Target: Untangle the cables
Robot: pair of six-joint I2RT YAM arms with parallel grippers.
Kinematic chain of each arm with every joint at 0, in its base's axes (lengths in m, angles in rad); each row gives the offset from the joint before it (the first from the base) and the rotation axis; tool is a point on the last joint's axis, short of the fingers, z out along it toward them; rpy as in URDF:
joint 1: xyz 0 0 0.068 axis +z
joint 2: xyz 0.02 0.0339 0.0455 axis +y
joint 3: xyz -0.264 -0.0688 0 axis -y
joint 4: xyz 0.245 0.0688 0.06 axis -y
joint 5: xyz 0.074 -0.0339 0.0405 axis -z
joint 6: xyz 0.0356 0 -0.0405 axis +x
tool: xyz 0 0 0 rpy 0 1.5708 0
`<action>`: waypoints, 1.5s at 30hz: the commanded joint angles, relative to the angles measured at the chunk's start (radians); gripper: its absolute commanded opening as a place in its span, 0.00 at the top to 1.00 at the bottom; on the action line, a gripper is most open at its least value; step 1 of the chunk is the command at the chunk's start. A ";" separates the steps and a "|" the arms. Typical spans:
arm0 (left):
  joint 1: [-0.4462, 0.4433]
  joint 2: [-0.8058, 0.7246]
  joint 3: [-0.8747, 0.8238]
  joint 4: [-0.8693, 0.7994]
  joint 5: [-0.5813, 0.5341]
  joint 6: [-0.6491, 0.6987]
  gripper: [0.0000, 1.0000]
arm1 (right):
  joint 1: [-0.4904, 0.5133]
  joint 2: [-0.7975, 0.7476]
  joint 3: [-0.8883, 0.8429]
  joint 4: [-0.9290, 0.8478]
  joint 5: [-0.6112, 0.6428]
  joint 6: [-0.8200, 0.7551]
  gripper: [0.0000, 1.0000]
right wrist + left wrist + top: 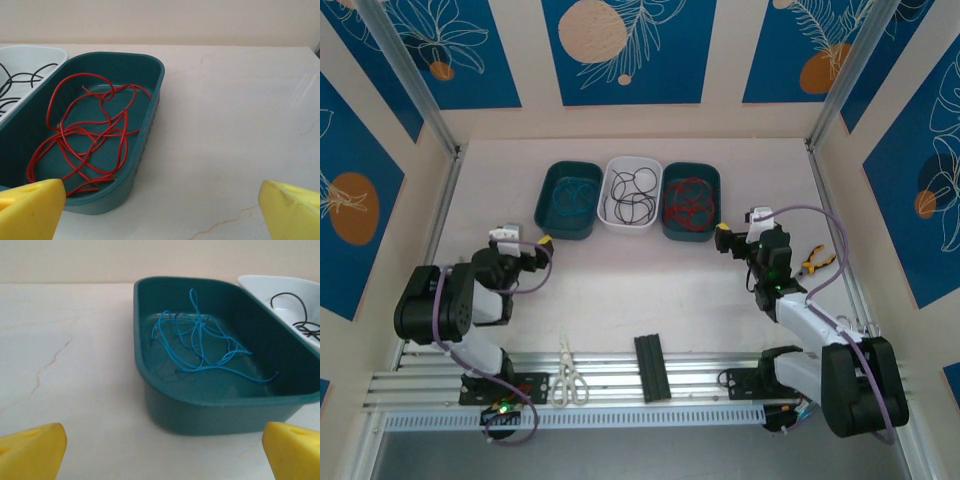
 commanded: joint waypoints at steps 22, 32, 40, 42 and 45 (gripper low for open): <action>-0.025 -0.038 0.106 -0.207 0.019 0.065 0.00 | -0.167 0.412 -0.044 0.508 -0.392 -0.008 0.01; -0.025 -0.037 0.106 -0.206 0.018 0.064 0.00 | -0.225 0.419 -0.011 0.453 -0.320 0.099 0.01; -0.025 -0.037 0.104 -0.203 0.019 0.065 0.00 | -0.168 0.433 0.083 0.289 -0.306 0.026 0.01; -0.025 -0.037 0.105 -0.202 0.020 0.065 0.00 | -0.171 0.433 0.084 0.289 -0.316 0.026 0.01; -0.024 -0.038 0.105 -0.203 0.020 0.065 0.00 | -0.172 0.433 0.083 0.290 -0.318 0.024 0.01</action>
